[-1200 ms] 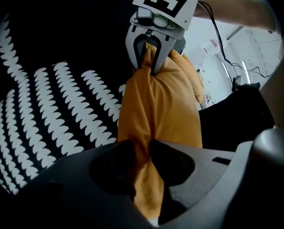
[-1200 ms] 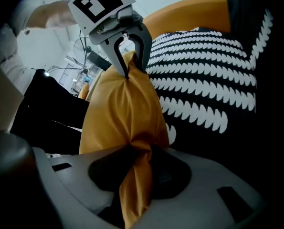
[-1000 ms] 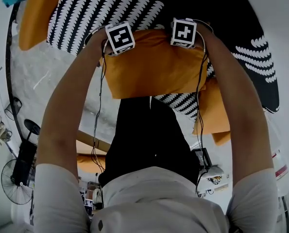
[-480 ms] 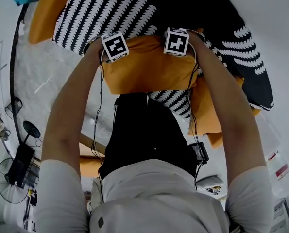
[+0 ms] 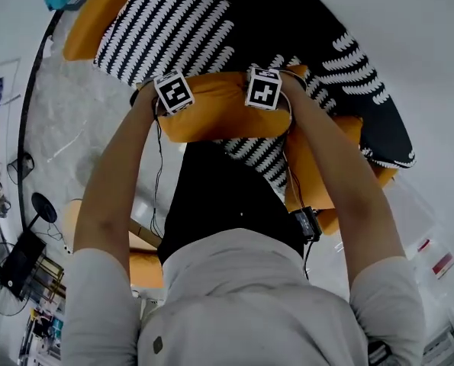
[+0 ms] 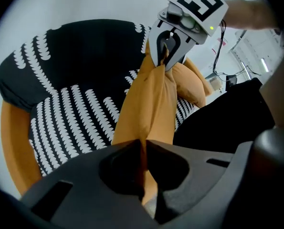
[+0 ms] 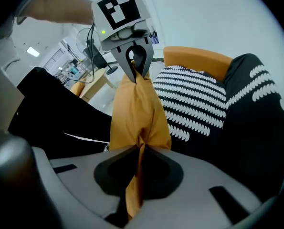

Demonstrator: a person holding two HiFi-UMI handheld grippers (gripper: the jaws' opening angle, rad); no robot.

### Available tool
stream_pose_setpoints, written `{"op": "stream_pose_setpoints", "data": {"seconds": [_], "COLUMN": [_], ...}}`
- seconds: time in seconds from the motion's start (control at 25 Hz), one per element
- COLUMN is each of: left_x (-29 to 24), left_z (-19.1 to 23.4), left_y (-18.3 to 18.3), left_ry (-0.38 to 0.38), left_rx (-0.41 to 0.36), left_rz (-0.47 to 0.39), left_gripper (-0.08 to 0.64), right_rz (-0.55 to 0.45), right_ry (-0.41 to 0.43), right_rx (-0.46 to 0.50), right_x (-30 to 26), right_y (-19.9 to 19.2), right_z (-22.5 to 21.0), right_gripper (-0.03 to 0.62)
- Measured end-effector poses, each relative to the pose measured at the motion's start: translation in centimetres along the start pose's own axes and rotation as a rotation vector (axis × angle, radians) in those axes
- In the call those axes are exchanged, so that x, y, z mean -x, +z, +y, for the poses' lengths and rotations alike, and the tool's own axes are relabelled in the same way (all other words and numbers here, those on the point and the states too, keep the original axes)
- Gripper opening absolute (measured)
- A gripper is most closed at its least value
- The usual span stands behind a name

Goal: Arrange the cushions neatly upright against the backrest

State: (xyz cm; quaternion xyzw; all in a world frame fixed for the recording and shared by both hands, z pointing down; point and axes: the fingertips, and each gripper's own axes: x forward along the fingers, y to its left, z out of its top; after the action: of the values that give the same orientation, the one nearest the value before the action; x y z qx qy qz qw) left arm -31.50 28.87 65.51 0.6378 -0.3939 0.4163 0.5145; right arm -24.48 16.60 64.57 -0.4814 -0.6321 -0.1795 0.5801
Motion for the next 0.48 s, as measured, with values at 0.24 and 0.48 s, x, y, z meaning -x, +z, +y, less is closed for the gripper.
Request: {"op": "stream_pose_setpoints", "data": {"seconds": [0.24,0.48], "left_x": [3.2,6.4], "left_z": [-4.6,-8.0], "left_y": [0.6,0.9], "left_ry": [0.08,0.159], "left_rx": [0.009,0.04], "left_rz": [-0.03,-0.052], "left_gripper": [0.026,0.023], "right_rz": [-0.001,-0.011], "right_ry": [-0.044,-0.086], "right_rx": [0.031,0.043], "right_x": [3.1,5.9], "right_y": [-0.4,-0.6], "right_z": [4.7,8.5], "right_gripper": [0.031,0.031]}}
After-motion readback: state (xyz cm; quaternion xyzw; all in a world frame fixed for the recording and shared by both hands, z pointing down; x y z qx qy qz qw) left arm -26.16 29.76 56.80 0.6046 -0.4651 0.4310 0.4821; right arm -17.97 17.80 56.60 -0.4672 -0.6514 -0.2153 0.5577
